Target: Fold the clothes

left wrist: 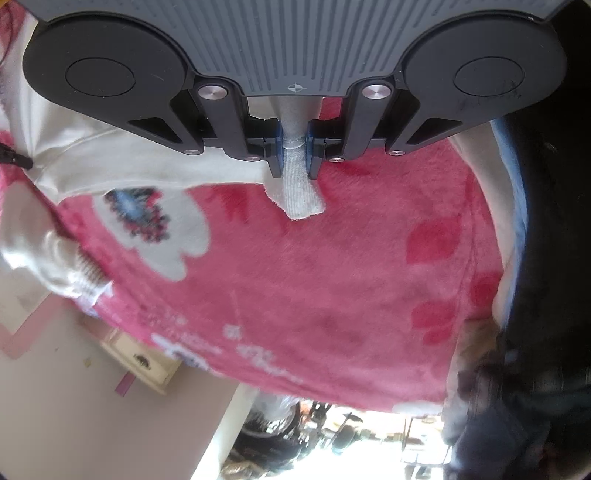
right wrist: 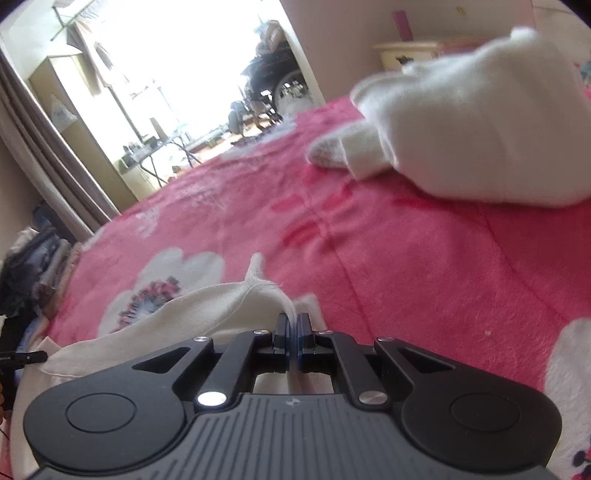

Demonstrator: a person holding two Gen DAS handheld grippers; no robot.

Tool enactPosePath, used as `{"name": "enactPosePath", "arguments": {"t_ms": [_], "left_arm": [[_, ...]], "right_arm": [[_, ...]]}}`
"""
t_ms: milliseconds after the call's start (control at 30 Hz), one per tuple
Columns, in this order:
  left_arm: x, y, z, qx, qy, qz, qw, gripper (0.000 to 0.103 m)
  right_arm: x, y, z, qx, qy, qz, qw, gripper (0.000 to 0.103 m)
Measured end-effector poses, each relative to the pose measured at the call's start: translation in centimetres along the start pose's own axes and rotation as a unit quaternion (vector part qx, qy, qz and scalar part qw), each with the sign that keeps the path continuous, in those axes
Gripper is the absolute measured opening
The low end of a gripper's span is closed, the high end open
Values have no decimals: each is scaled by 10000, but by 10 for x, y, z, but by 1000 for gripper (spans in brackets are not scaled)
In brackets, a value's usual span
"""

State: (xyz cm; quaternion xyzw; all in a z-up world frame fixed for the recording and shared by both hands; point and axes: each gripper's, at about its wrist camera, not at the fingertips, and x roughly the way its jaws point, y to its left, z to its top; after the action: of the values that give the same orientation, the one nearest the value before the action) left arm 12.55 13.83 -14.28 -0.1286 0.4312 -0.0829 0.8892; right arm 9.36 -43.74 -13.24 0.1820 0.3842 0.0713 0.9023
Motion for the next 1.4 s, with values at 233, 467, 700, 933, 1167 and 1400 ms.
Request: {"name": "enactPosePath", "arguments": {"t_ms": [233,467,700,933,1167,1400], "left_arm": [[-18,4,5,-31,-48,254,9997,31],[-41,-42,-4,935,157,-423,9946,34],[-7,-58,-23,1294,481,55,9904,34],[-72,-71,-31,1571,298,-487,9859,39],[-77,-74,-104,2589,1356,-238,9560,43],[-86,-51,-88,1705,1097,-21,9792,43]], "right_arm": [[-1,-10,6,320,182,-85,9993,32],[-8,36,23,-734,193,178,9970,26],[52,41,31,-669,369,-334,9965,4],[-38,61,17,-1428,282,136,9893,10],[-71,56,-80,-2729,1442,-141,9511,10],[-102,62,-66,-2559,1113,-611,9583,8]]}}
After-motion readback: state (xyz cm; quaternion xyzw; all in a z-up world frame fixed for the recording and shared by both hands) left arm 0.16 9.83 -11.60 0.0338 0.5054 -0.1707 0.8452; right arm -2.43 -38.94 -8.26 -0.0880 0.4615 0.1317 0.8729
